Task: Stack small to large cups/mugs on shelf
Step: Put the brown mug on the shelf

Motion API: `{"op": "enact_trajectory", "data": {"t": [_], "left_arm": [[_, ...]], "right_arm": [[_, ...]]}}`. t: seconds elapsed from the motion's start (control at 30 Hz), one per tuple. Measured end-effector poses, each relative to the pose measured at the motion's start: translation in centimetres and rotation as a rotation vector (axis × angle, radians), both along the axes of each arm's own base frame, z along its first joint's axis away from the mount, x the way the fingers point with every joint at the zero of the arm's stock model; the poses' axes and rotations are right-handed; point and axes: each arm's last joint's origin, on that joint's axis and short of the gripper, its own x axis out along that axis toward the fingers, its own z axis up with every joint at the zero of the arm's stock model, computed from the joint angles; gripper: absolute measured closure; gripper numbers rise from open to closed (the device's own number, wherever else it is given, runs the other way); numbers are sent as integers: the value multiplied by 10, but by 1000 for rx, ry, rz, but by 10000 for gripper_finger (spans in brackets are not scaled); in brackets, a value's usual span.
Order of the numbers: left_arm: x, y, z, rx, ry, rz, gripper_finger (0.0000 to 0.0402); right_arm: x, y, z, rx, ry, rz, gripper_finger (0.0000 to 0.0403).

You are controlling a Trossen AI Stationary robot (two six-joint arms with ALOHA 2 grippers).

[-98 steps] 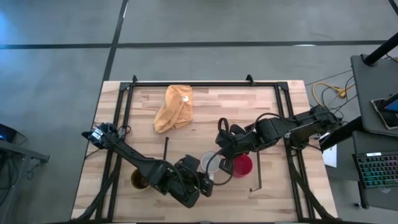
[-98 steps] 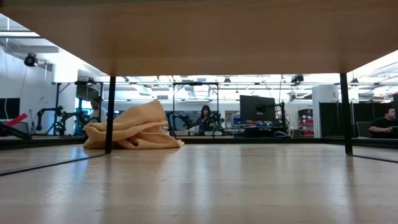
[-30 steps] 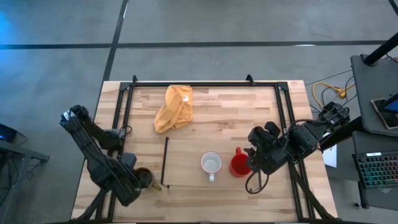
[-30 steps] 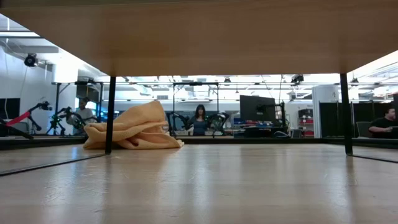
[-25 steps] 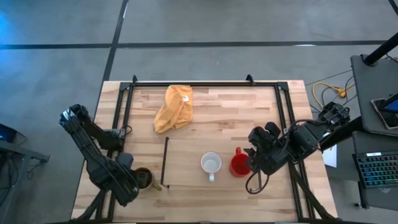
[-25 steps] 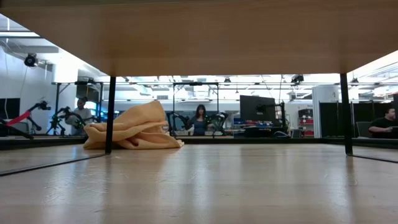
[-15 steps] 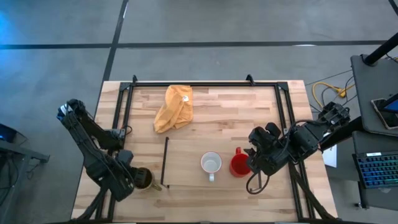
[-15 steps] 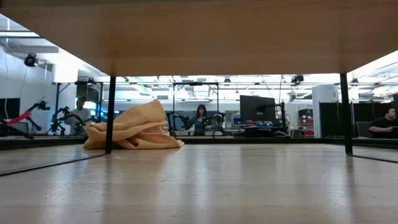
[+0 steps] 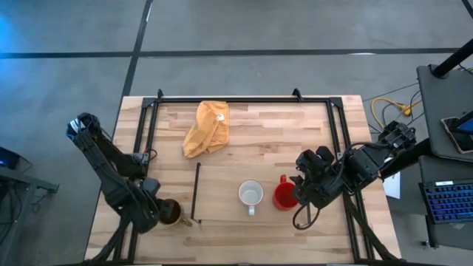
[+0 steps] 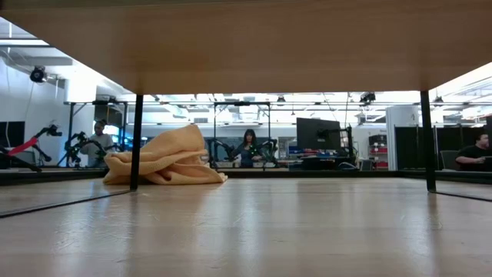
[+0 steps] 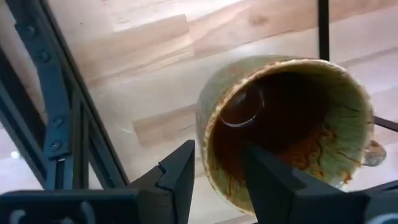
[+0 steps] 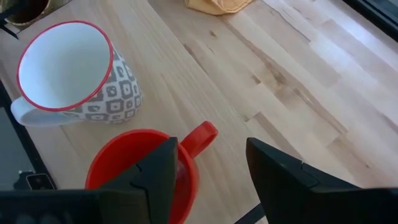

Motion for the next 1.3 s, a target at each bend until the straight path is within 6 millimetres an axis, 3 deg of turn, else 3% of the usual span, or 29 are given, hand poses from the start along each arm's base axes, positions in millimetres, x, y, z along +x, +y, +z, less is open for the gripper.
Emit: {"op": "enact_trajectory", "data": {"t": [0.17, 0.5, 0.83, 1.17, 1.3], "left_arm": [[-3, 0, -10, -47, 79, 43, 285], [1, -5, -20, -83, 41, 40, 289], [0, -3, -22, -47, 50, -5, 386], [-1, -1, -22, -12, 37, -84, 389], [0, -2, -11, -27, 19, -100, 394]], "right_arm": [[0, -1, 0, -8, -16, -22, 218], [0, -1, 0, -8, -17, -24, 218], [0, -1, 0, -12, -15, -19, 218], [0, -1, 1, -33, -29, -27, 218], [0, -1, 1, -34, -30, -28, 218]]}}
